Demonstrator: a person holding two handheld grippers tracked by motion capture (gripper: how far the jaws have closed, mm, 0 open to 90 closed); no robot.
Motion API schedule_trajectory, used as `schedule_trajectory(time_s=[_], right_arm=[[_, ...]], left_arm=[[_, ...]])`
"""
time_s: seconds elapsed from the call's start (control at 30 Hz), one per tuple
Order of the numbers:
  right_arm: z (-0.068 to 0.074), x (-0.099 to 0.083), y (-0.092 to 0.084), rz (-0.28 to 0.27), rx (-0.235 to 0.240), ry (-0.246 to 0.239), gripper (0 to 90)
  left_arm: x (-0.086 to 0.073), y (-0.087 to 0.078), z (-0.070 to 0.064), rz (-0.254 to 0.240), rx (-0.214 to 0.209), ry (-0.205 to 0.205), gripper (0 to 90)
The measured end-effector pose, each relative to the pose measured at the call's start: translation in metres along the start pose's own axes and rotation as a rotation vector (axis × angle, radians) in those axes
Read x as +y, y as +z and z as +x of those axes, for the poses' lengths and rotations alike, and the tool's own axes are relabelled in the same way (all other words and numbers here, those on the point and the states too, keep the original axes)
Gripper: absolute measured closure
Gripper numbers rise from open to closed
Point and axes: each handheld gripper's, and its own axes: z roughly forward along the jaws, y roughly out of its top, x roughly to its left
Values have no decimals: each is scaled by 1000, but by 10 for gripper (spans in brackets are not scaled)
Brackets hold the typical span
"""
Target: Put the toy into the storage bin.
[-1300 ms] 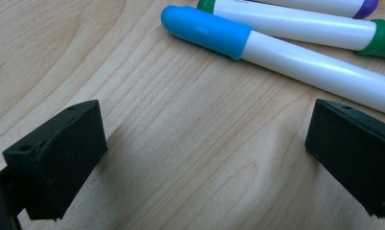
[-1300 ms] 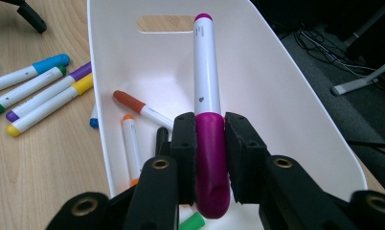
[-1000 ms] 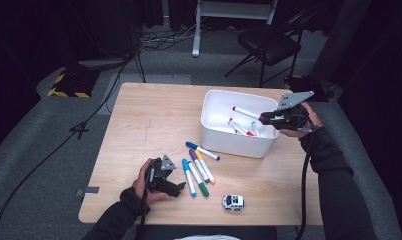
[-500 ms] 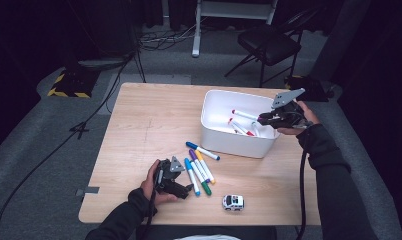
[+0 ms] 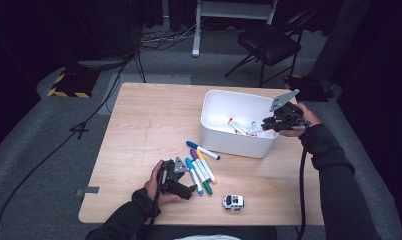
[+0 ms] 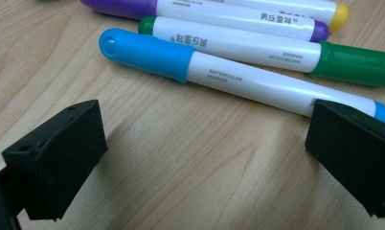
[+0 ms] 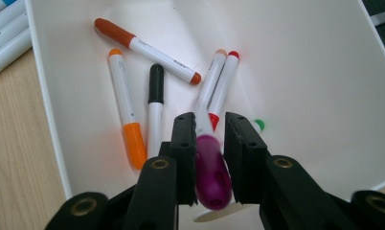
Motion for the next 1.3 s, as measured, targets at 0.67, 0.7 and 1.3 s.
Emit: schedule_trajectory(time_s=[0.67,0.7,1.3], right_arm=[[50,-10,-43,-365,-61,132,585],[55,-11,-44,-379,-57,128,585],[136,2,27,-377,119,22,580]], left_arm=[[-15,-13,13,2,-31,52,5],[-16,-13,14,1,-44,37,5],[-37,-32,38,-3,-41,54,5]])
